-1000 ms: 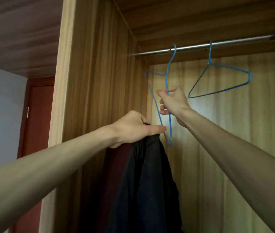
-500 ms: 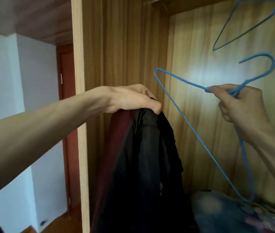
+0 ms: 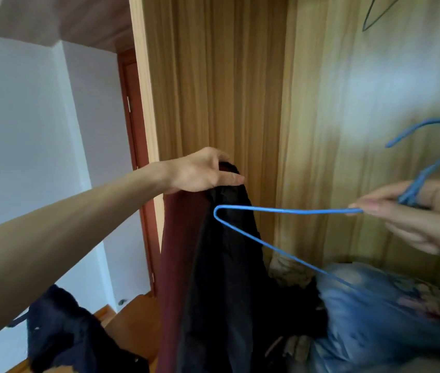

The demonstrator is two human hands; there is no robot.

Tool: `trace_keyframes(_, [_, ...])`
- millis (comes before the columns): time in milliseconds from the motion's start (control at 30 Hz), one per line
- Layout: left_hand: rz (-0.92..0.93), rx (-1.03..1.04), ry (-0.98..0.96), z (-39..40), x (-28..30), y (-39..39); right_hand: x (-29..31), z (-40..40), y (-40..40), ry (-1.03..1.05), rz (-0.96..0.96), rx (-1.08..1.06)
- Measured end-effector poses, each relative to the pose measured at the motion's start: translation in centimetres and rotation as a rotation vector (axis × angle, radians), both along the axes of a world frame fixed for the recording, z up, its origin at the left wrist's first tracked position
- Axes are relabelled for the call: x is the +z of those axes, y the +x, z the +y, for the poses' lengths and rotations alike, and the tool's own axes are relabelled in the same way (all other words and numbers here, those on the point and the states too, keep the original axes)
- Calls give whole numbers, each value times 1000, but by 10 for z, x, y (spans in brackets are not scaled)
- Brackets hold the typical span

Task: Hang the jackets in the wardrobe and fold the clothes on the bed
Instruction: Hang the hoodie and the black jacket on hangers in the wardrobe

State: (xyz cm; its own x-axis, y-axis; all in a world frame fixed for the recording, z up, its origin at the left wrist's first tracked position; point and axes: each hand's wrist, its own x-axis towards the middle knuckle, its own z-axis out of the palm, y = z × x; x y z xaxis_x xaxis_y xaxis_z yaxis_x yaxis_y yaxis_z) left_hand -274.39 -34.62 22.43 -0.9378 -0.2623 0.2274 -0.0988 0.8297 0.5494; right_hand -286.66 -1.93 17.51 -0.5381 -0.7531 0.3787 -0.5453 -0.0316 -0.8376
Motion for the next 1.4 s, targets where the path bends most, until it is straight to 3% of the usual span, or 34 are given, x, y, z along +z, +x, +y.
trace_keyframes(167, [46,75,-76,11,-5,8,-21,-25,13,51,55,-49])
trace_keyframes(367, [160,252,-498,43,-24,15,-51,-87,46,-23,225,-203])
trace_keyframes(533, [331,407,-700,68,-56,35,-83,-122,74,-208,127,-337])
trace_keyframes(733, [419,367,-843,84,-98,68,-102,-123,109,-369,55,-352])
trace_keyframes(867, [443,252,-830,86,-126,100,-128,-115,124,-429,78,-417])
trace_keyframes(1000, [438,41,-675,73,-126,141,-147,-107,131,-483,173,-440])
trace_keyframes(1067, [443,-6,-798,56,-121,151,-145,-106,134,-509,214,-427])
trace_keyframes(1233, [253,-64,-944,24,-115,144,-136,-118,145,-508,238,-321])
trace_keyframes(1400, [332,5,-982,6,-114,140,-144,-128,146,-457,222,-247])
